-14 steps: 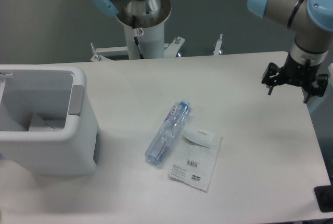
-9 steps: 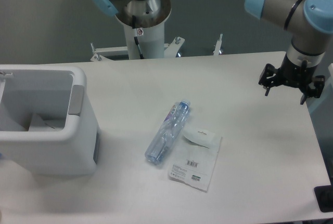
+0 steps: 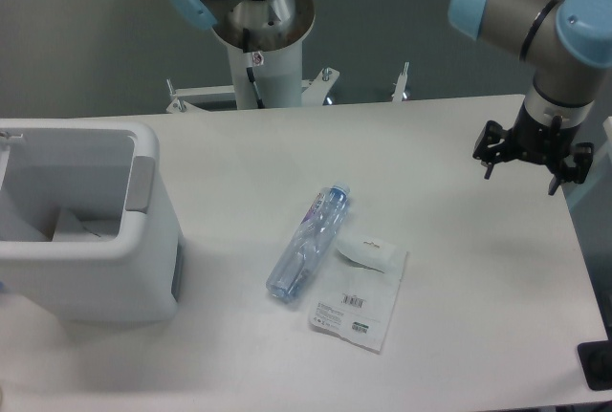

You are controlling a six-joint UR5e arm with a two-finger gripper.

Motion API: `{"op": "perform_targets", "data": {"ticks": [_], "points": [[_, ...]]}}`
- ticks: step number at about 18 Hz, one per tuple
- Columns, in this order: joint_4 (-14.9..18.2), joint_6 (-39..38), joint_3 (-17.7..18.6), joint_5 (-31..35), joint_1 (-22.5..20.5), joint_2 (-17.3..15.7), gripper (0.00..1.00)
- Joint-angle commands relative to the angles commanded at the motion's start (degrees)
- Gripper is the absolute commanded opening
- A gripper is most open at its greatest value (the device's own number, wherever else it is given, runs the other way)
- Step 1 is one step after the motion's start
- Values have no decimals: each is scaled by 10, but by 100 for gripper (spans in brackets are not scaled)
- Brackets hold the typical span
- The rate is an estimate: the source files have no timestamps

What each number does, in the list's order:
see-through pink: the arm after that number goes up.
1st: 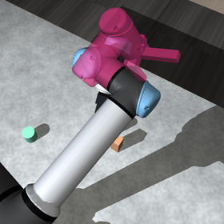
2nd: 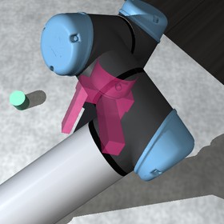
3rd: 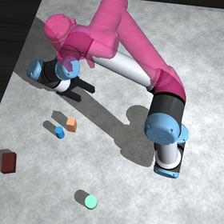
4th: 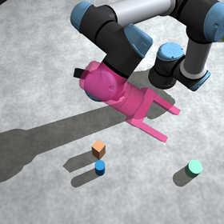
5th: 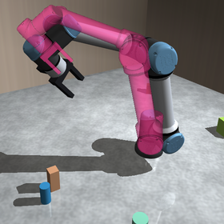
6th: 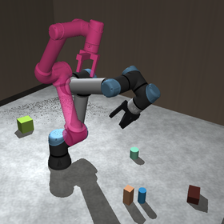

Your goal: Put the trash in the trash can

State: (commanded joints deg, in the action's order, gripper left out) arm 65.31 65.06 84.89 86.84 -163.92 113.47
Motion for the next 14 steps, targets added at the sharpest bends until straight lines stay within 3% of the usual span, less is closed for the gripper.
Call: {"op": "perform_targets", "data": {"ticks": [14], "points": [[-2, -109, 20, -1, 80, 84, 100]]}}
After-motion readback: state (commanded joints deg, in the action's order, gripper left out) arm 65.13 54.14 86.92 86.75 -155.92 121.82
